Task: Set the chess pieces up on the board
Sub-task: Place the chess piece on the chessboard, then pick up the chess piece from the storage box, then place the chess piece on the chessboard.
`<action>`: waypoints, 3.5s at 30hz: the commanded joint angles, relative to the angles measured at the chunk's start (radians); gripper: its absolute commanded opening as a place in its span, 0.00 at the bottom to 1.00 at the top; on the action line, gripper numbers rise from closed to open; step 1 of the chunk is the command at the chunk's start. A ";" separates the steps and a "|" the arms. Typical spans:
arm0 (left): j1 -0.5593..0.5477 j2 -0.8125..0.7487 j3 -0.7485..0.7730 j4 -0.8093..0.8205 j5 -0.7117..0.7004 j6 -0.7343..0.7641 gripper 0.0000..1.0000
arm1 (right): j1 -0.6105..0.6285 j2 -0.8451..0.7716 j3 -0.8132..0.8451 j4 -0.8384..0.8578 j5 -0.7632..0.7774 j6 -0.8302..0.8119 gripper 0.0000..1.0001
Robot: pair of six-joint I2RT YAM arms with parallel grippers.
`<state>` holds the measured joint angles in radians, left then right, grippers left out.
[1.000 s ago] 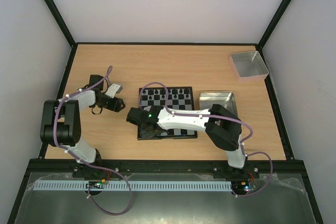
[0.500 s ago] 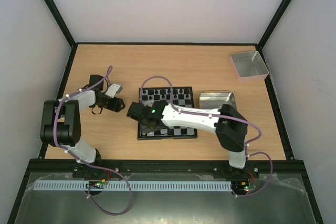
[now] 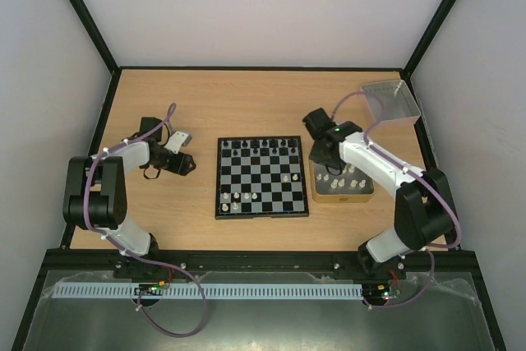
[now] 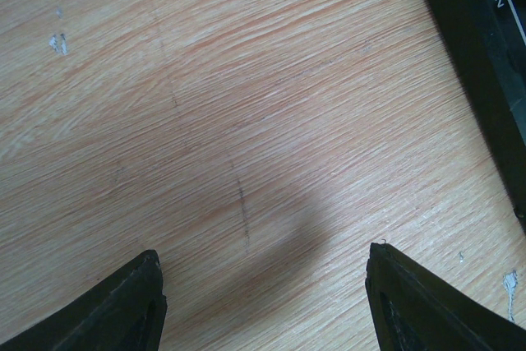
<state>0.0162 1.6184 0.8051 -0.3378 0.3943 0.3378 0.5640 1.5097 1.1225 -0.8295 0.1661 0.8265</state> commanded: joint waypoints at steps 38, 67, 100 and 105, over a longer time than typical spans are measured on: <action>-0.005 0.046 -0.006 -0.069 -0.003 0.003 0.68 | -0.310 0.049 -0.224 0.212 -0.075 -0.067 0.21; -0.005 0.044 -0.006 -0.070 0.001 0.006 0.68 | -0.281 -0.081 -0.178 0.112 -0.024 -0.075 0.09; -0.006 0.045 -0.008 -0.064 -0.012 -0.003 0.68 | 0.648 0.290 0.181 0.057 -0.020 0.128 0.10; -0.006 0.049 -0.006 -0.066 -0.011 -0.002 0.68 | 0.649 0.307 0.189 0.067 -0.047 0.114 0.10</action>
<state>0.0162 1.6203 0.8074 -0.3408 0.3943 0.3397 1.2068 1.7962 1.2881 -0.7742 0.1310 0.9485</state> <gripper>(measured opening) 0.675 0.099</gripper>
